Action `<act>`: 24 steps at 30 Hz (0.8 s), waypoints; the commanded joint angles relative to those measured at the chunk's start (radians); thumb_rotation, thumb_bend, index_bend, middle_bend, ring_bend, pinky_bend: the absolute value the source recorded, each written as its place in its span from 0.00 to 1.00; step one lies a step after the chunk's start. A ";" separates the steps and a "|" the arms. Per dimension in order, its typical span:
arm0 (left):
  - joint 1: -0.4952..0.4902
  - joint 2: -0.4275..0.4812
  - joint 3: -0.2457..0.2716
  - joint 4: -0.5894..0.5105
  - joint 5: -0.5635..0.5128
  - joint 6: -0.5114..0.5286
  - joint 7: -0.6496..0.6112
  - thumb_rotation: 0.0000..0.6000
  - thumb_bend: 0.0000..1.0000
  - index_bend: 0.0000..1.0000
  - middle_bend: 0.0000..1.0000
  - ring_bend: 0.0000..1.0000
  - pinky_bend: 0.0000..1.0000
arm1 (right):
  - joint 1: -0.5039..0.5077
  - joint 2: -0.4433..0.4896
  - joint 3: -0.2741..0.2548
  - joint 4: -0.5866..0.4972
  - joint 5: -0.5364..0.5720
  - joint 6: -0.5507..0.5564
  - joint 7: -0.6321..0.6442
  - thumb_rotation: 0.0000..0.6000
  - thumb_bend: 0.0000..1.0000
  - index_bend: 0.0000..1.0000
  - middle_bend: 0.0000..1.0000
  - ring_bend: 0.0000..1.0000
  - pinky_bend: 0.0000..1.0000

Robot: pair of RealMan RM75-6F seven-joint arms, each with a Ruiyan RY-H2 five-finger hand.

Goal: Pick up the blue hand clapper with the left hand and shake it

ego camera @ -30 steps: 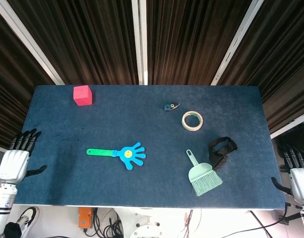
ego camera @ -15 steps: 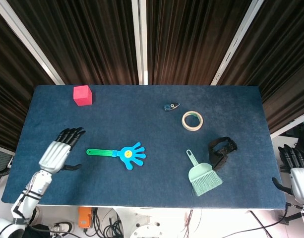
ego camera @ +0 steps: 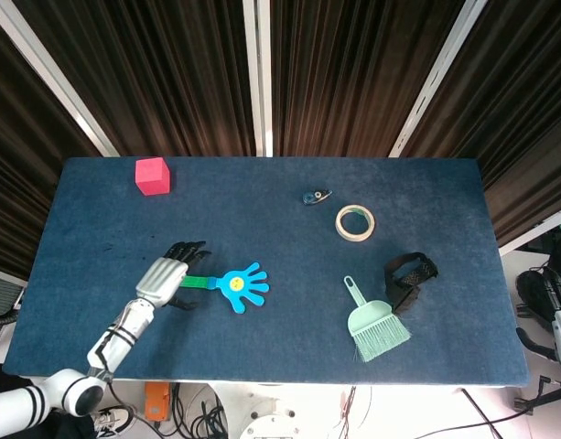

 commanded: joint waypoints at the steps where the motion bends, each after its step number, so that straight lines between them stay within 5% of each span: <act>1: -0.021 -0.028 -0.005 0.025 -0.029 -0.029 0.012 1.00 0.10 0.17 0.00 0.00 0.00 | -0.001 0.001 0.001 0.012 0.006 -0.005 0.014 1.00 0.17 0.00 0.00 0.00 0.00; 24: -0.063 -0.117 0.000 0.136 -0.110 -0.076 0.018 1.00 0.22 0.34 0.01 0.00 0.00 | -0.004 -0.004 0.004 0.042 0.015 -0.018 0.047 1.00 0.17 0.00 0.00 0.00 0.00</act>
